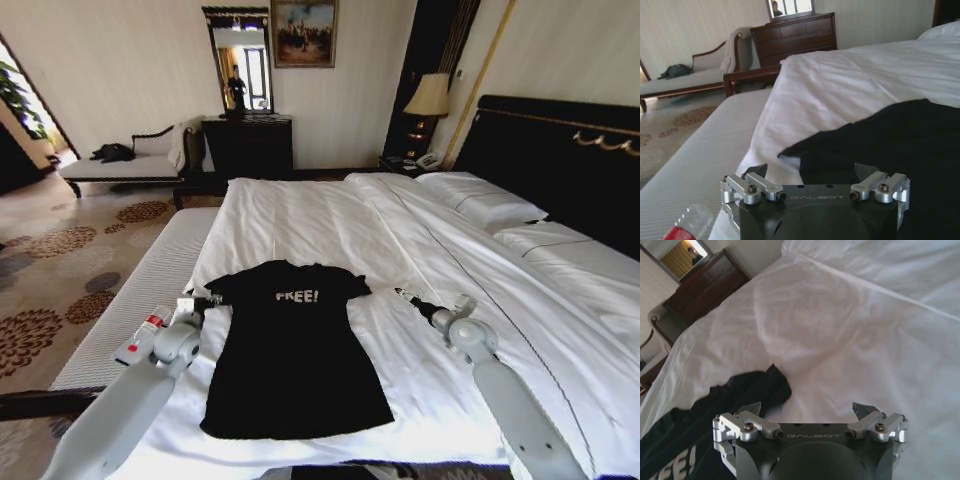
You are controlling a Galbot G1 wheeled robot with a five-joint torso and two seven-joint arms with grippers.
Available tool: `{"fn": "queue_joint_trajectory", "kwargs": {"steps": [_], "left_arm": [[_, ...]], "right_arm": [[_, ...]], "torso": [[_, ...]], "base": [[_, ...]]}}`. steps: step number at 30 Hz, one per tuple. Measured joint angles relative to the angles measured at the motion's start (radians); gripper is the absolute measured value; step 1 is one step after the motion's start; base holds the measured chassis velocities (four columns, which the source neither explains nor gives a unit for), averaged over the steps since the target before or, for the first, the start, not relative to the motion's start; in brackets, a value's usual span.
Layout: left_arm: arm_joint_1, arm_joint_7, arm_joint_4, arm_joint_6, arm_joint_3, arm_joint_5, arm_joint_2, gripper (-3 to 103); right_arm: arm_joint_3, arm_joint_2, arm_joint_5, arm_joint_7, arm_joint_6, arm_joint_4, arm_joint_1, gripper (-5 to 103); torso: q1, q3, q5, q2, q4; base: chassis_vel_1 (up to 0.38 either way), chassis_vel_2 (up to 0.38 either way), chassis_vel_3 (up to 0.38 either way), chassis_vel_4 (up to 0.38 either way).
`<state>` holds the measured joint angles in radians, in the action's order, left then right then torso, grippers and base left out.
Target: Fold the clothes on the bed.
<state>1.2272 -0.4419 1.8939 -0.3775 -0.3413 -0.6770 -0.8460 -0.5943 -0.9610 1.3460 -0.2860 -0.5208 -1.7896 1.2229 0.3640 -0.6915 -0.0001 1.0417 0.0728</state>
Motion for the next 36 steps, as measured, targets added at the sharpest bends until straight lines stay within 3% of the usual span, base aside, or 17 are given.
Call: {"fn": "queue_joint_trajectory", "kwargs": {"steps": [3,11,22,27,30,36], "left_arm": [[0.179,0.032,0.074,0.017,-0.080,0.008,-0.023,100],[0.386,0.056,0.159,0.032,-0.174,-0.006,-0.093,100],[0.643,0.072,0.301,-0.015,-0.311,-0.207,-0.137,100],[0.710,0.098,0.322,-0.015,-0.345,-0.253,-0.147,100],[0.761,0.104,0.359,-0.029,-0.372,-0.342,-0.157,100],[0.828,0.105,0.416,-0.056,-0.410,-0.430,-0.152,100]], "right_arm": [[-0.039,-0.001,0.002,0.001,-0.012,-0.087,0.143,100],[-0.079,-0.084,-0.009,-0.031,-0.041,-0.217,0.305,100],[-0.092,-0.098,-0.008,-0.007,-0.096,-0.319,0.538,100],[-0.078,-0.108,-0.023,-0.014,-0.102,-0.342,0.571,100],[-0.067,-0.117,-0.055,-0.025,-0.103,-0.347,0.595,100],[-0.063,-0.139,-0.083,-0.044,-0.103,-0.348,0.622,100]], "torso": [[0.000,0.000,0.0000,0.000,0.0003],[0.000,0.000,0.0000,0.000,0.0000],[0.000,0.000,-0.0001,0.000,0.0003],[0.000,0.000,0.0000,0.000,0.0003],[0.000,0.000,-0.0001,0.000,0.0003],[0.000,0.000,0.0000,0.000,0.0003]], "base": [[0.000,0.000,0.000,0.000],[0.000,0.000,0.000,0.000],[0.000,0.000,0.000,0.000],[0.000,0.000,0.000,0.000],[0.000,0.000,0.000,0.000],[0.000,0.000,0.000,0.000]]}}
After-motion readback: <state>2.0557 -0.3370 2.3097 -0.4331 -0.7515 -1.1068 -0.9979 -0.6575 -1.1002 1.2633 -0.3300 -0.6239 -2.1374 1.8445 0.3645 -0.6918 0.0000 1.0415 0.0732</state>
